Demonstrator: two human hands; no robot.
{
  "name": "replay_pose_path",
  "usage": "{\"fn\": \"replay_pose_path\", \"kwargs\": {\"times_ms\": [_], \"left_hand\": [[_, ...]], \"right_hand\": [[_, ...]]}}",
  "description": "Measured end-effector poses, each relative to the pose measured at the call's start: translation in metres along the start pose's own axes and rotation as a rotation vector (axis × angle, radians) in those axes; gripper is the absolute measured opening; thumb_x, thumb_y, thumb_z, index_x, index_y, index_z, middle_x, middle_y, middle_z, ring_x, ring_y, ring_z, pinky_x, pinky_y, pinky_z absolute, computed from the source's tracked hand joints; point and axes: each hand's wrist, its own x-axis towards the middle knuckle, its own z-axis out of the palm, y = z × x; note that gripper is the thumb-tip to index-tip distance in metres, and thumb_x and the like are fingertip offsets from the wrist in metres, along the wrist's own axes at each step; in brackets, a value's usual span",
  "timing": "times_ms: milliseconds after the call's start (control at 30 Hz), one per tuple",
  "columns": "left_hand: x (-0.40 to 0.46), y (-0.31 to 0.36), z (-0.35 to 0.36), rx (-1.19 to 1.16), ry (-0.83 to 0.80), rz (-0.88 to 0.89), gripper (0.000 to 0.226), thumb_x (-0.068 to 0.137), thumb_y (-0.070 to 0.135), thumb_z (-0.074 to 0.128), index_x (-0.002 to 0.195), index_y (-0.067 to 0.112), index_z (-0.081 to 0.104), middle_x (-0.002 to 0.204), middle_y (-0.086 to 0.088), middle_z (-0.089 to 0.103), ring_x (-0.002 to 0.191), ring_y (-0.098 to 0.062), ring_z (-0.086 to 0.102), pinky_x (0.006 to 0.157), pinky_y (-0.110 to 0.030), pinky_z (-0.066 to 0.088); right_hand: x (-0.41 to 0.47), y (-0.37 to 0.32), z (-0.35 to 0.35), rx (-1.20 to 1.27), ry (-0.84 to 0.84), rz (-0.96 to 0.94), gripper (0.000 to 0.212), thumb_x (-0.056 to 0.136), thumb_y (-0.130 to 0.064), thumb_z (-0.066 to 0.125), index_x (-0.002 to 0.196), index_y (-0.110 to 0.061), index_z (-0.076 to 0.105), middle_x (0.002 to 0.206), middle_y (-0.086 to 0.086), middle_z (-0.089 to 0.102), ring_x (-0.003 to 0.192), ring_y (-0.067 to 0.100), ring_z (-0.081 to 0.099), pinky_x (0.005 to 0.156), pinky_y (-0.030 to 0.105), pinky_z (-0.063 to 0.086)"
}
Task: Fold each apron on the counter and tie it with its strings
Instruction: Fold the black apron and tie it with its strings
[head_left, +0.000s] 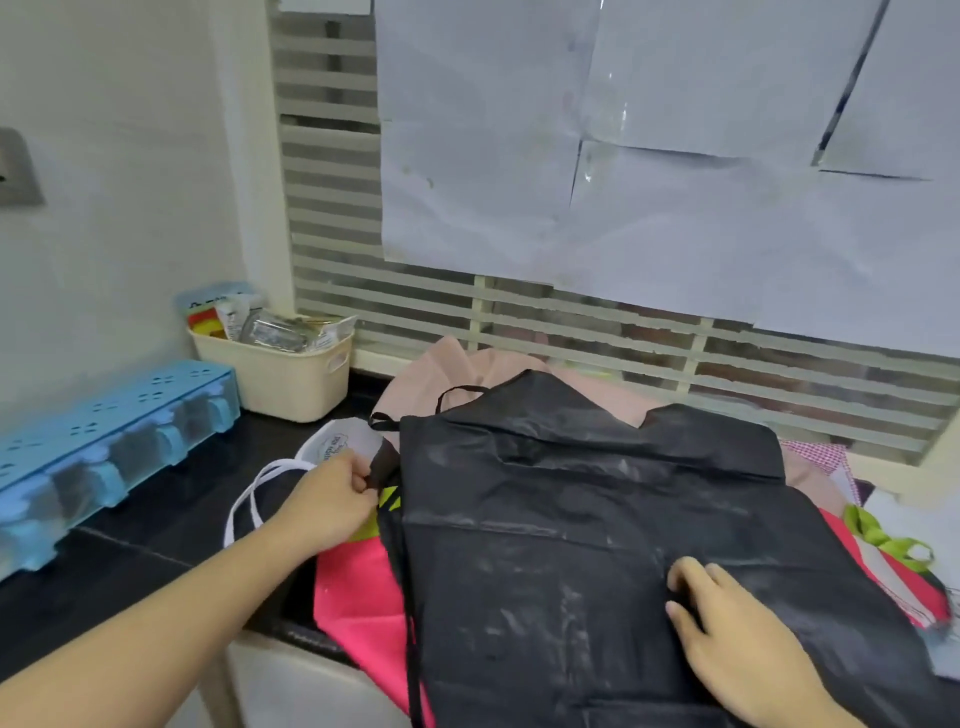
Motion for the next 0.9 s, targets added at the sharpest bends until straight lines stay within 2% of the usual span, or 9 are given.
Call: {"fn": "replay_pose_path", "kwargs": {"times_ms": [167, 300, 367, 433, 500, 600, 733, 833, 900], "left_hand": [[0.021, 0.009, 0.018, 0.068, -0.107, 0.003, 0.027, 0.089, 0.051, 0.073, 0.088, 0.025, 0.070, 0.078, 0.004, 0.073, 0.073, -0.013, 0.067, 0.063, -0.029, 0.048], [0.031, 0.013, 0.017, -0.104, -0.132, 0.030, 0.032, 0.082, 0.059, 0.066, 0.079, 0.029, 0.075, 0.081, 0.006, 0.075, 0.088, -0.018, 0.071, 0.087, -0.037, 0.054], [0.032, 0.014, 0.014, -0.167, -0.183, 0.093, 0.027, 0.085, 0.051, 0.067, 0.083, 0.027, 0.077, 0.086, 0.004, 0.076, 0.093, -0.019, 0.072, 0.094, -0.039, 0.053], [0.031, 0.015, 0.012, -0.220, -0.208, 0.144, 0.015, 0.094, 0.027, 0.073, 0.080, 0.023, 0.078, 0.085, 0.000, 0.077, 0.086, -0.016, 0.071, 0.092, -0.038, 0.052], [0.029, 0.016, 0.011, -0.286, -0.138, 0.161, 0.017, 0.095, 0.014, 0.073, 0.079, 0.017, 0.077, 0.080, 0.000, 0.075, 0.077, -0.009, 0.066, 0.085, -0.034, 0.049], [0.021, 0.021, 0.004, -0.360, 0.045, 0.124, 0.011, 0.097, 0.012, 0.070, 0.090, 0.014, 0.078, 0.084, 0.002, 0.076, 0.069, 0.001, 0.063, 0.074, -0.021, 0.046], [0.012, 0.031, -0.010, -0.834, 0.102, -0.067, 0.025, 0.104, 0.007, 0.046, 0.100, 0.003, 0.070, 0.083, -0.014, 0.079, 0.068, -0.016, 0.073, 0.064, -0.029, 0.054], [0.014, 0.018, -0.027, -1.095, 0.132, -0.194, 0.026, 0.099, 0.006, 0.037, 0.082, 0.010, 0.056, 0.061, -0.006, 0.055, 0.049, -0.017, 0.055, 0.051, -0.026, 0.043], [0.020, 0.001, -0.041, -1.136, 0.211, -0.250, 0.022, 0.097, 0.009, 0.037, 0.081, 0.018, 0.049, 0.060, 0.001, 0.039, 0.044, -0.013, 0.042, 0.051, -0.026, 0.030]], "right_hand": [[0.022, 0.004, 0.014, 0.002, 0.088, 0.148, 0.017, 0.097, -0.048, 0.047, 0.091, -0.033, 0.042, 0.083, -0.015, 0.061, 0.080, 0.011, 0.061, 0.069, 0.037, 0.049], [0.025, 0.001, 0.018, -0.063, 0.089, 0.166, 0.018, 0.096, -0.049, 0.041, 0.089, -0.032, 0.040, 0.090, -0.013, 0.061, 0.079, 0.017, 0.059, 0.068, 0.037, 0.044], [0.026, 0.002, 0.018, -0.066, 0.078, 0.176, 0.019, 0.096, -0.049, 0.041, 0.088, -0.031, 0.040, 0.091, -0.013, 0.060, 0.078, 0.017, 0.057, 0.068, 0.037, 0.043], [0.026, 0.001, 0.018, -0.077, 0.080, 0.179, 0.020, 0.096, -0.049, 0.042, 0.088, -0.031, 0.040, 0.092, -0.012, 0.060, 0.079, 0.017, 0.057, 0.068, 0.037, 0.044], [0.026, 0.000, 0.019, -0.085, 0.087, 0.178, 0.020, 0.096, -0.049, 0.043, 0.086, -0.031, 0.040, 0.092, -0.012, 0.060, 0.078, 0.017, 0.057, 0.067, 0.037, 0.043], [0.023, -0.003, 0.018, -0.093, 0.086, 0.178, 0.021, 0.097, -0.048, 0.043, 0.085, -0.031, 0.039, 0.090, -0.013, 0.059, 0.077, 0.018, 0.056, 0.065, 0.036, 0.042], [0.023, -0.003, 0.016, -0.091, 0.088, 0.184, 0.023, 0.097, -0.046, 0.042, 0.084, -0.027, 0.040, 0.082, -0.012, 0.058, 0.077, 0.019, 0.060, 0.064, 0.037, 0.043], [0.023, -0.004, 0.016, -0.091, 0.103, 0.204, 0.024, 0.097, -0.045, 0.043, 0.083, -0.025, 0.041, 0.079, -0.011, 0.058, 0.076, 0.019, 0.060, 0.064, 0.037, 0.043], [0.023, -0.004, 0.017, -0.084, 0.115, 0.226, 0.025, 0.097, -0.043, 0.043, 0.082, -0.024, 0.041, 0.077, -0.010, 0.057, 0.075, 0.020, 0.060, 0.063, 0.037, 0.044]]}}
